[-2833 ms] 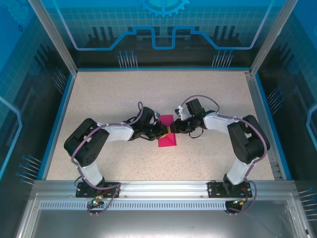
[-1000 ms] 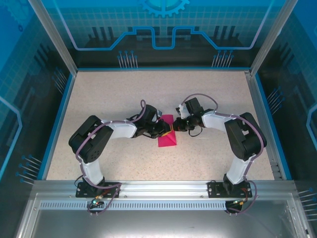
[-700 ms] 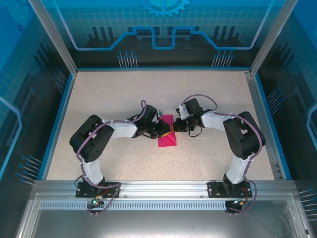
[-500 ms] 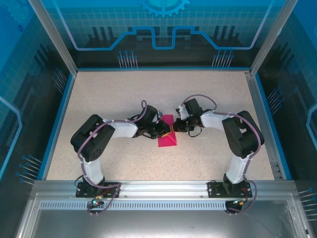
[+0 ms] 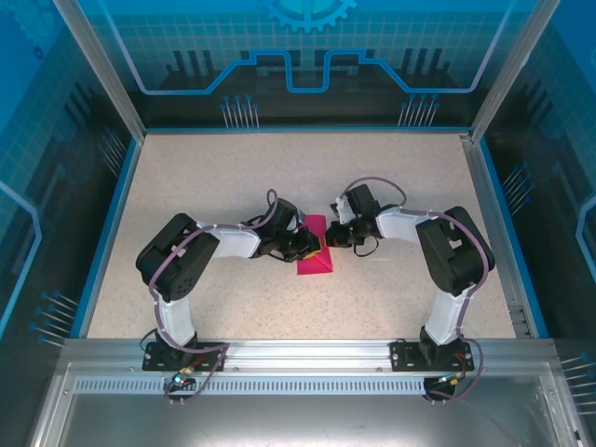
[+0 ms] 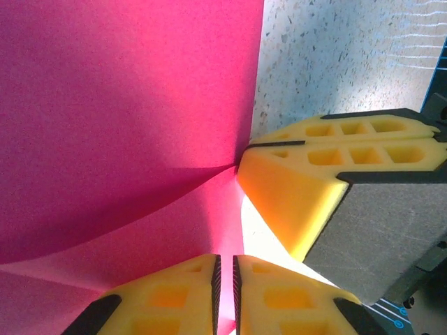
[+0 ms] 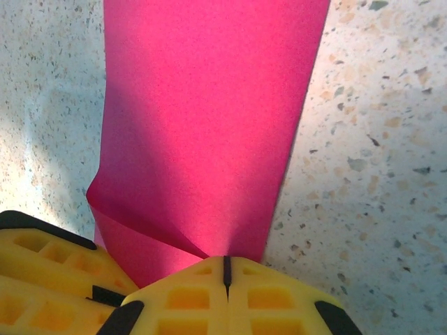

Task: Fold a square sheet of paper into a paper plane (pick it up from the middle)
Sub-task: Fold the triangle a second time at the center of the table.

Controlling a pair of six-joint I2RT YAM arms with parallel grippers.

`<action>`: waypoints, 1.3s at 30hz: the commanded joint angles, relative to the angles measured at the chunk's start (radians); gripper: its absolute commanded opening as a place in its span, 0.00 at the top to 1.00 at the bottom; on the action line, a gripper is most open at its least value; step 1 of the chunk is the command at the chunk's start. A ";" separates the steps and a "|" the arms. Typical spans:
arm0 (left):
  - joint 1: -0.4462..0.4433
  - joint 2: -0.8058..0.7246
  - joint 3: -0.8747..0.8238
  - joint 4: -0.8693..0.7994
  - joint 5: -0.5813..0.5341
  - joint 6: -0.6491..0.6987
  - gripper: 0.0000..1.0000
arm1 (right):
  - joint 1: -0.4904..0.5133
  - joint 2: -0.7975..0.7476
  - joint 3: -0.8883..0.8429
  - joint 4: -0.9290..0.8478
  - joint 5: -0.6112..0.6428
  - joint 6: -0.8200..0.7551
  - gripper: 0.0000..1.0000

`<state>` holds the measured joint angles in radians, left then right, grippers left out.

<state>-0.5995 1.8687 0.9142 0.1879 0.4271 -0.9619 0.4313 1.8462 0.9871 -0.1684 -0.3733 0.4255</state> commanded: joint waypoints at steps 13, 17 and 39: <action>-0.007 0.029 0.026 -0.046 -0.002 0.035 0.82 | -0.007 0.013 0.021 -0.032 -0.003 0.013 0.97; -0.007 0.019 0.026 -0.037 0.007 0.035 0.83 | -0.006 -0.007 0.006 -0.042 0.000 0.017 0.97; -0.008 -0.059 -0.012 0.044 0.021 0.039 0.81 | -0.002 -0.057 -0.045 -0.014 -0.032 0.053 0.97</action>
<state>-0.5995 1.8370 0.9184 0.2226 0.4278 -0.9401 0.4316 1.8164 0.9588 -0.1787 -0.3786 0.4702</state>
